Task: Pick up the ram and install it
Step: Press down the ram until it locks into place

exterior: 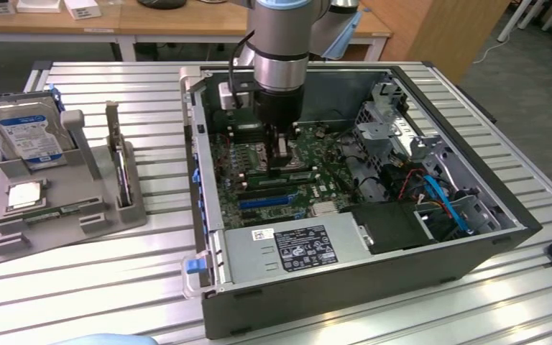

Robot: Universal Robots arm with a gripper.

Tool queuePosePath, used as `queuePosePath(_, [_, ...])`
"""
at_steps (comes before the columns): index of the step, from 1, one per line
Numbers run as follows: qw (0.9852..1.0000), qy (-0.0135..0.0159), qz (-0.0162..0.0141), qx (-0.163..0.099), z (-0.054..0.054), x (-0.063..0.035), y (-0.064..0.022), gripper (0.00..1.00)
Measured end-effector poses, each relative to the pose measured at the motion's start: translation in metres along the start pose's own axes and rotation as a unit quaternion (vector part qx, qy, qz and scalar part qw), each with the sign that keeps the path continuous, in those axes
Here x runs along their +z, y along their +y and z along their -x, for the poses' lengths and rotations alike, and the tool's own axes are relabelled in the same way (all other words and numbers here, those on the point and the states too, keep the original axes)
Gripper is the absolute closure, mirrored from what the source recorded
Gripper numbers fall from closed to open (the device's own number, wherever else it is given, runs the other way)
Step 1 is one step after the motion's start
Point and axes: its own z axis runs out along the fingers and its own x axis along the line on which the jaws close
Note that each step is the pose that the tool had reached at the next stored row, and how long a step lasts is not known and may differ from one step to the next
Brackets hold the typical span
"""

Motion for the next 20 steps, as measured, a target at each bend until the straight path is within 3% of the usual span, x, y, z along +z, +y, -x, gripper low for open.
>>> queuePosePath(9, [1.0000,-0.0001,-0.0015,0.000,0.0004,0.0013,0.0003,0.90])
queuePosePath(20, [1.0000,0.0002,0.0071,-0.001,-0.0010,-0.0074,-0.0022,0.90])
